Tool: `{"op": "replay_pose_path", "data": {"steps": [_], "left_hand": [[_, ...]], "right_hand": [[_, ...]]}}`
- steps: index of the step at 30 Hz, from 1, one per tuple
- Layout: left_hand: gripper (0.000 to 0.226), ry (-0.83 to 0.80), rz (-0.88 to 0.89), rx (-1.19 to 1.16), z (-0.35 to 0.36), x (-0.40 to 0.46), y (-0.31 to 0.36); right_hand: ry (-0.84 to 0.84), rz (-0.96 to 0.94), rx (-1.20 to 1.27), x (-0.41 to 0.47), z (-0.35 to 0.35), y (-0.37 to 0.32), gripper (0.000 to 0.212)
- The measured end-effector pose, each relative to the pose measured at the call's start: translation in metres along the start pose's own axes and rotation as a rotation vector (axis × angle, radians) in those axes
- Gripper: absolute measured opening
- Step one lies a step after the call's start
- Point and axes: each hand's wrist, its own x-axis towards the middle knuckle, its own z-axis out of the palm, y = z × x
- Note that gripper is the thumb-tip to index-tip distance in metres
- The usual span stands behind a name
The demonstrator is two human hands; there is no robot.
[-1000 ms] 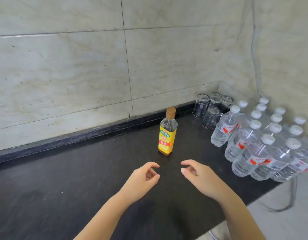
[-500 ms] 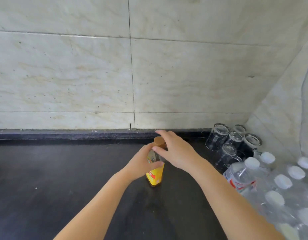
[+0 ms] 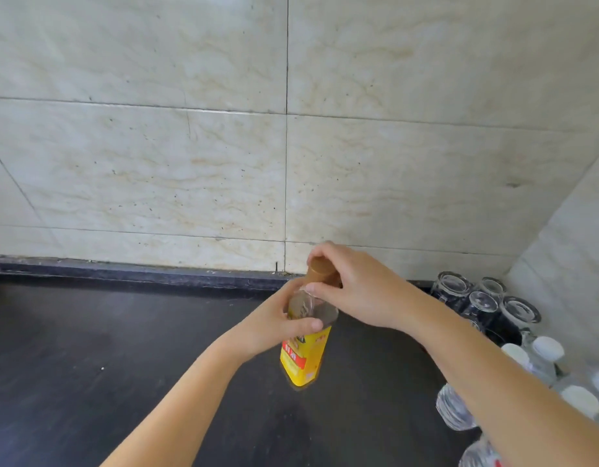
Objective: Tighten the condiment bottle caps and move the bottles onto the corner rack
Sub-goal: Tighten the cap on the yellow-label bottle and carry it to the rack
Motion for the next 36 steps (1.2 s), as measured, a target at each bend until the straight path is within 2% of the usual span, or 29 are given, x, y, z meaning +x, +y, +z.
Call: {"op": "replay_pose_path", "data": {"steps": [2,4,6,10,12,15,17,19,20,22,25,27,28,30,32,33,34,35,36], "left_hand": [[0.087,-0.115,0.025,-0.03,-0.013,-0.006,0.022],[0.074,-0.2,0.082,-0.042,-0.019,-0.011,0.038],[0.054,-0.183,0.135,-0.068,-0.018,-0.015,0.049],[0.027,-0.137,0.167,-0.045,-0.01,-0.026,0.056],[0.027,-0.089,0.143,-0.048,-0.008,-0.032,0.053],[0.03,0.081,0.11,0.021,-0.001,-0.037,0.042],[0.045,0.251,0.076,0.164,0.007,-0.038,0.028],[0.047,0.353,0.011,0.21,0.014,-0.04,0.014],[0.045,0.355,-0.013,0.195,0.016,-0.042,0.01],[0.046,0.273,-0.012,0.096,0.011,-0.045,0.006],[0.04,0.084,0.054,-0.012,0.001,-0.051,0.018],[0.04,0.049,0.098,0.003,0.001,-0.051,0.024],[0.042,0.094,0.103,0.036,0.004,-0.051,0.026],[0.045,0.261,0.092,0.146,0.015,-0.049,0.026],[0.049,0.408,0.059,0.338,0.023,-0.048,0.019],[0.05,0.428,0.043,0.383,0.024,-0.047,0.015],[0.05,0.412,0.028,0.368,0.024,-0.048,0.013],[0.049,0.367,0.02,0.308,0.022,-0.049,0.014],[0.046,0.299,0.021,0.224,0.017,-0.05,0.016]], "right_hand": [[0.036,-0.085,0.052,-0.002,-0.027,-0.02,0.022],[0.104,-0.155,0.078,-0.004,-0.047,-0.036,0.019],[0.17,-0.253,0.025,-0.004,-0.057,-0.044,0.016],[0.263,-0.458,-0.289,0.002,-0.061,-0.044,0.026],[0.244,-0.476,-0.352,0.005,-0.054,-0.039,0.027],[0.258,-0.343,-0.279,0.01,-0.034,-0.027,0.034],[0.264,-0.115,-0.294,0.013,-0.013,-0.019,0.038],[0.151,0.15,-0.334,0.016,0.004,-0.015,0.035],[0.091,0.205,-0.328,0.015,0.009,-0.016,0.036],[0.043,0.114,-0.272,0.009,0.006,-0.02,0.039],[0.162,-0.317,-0.321,-0.002,-0.011,-0.028,0.034],[0.228,-0.414,-0.386,-0.002,-0.021,-0.031,0.03],[0.239,-0.368,-0.393,-0.001,-0.021,-0.032,0.029],[0.25,-0.15,-0.409,0.007,-0.012,-0.032,0.03],[0.167,0.163,-0.425,0.014,-0.001,-0.026,0.035],[0.109,0.262,-0.415,0.013,0.001,-0.023,0.038],[0.067,0.28,-0.399,0.009,0.002,-0.021,0.041],[0.055,0.218,-0.362,0.004,0.0,-0.021,0.044],[0.096,0.073,-0.335,-0.002,-0.003,-0.022,0.044]]}}
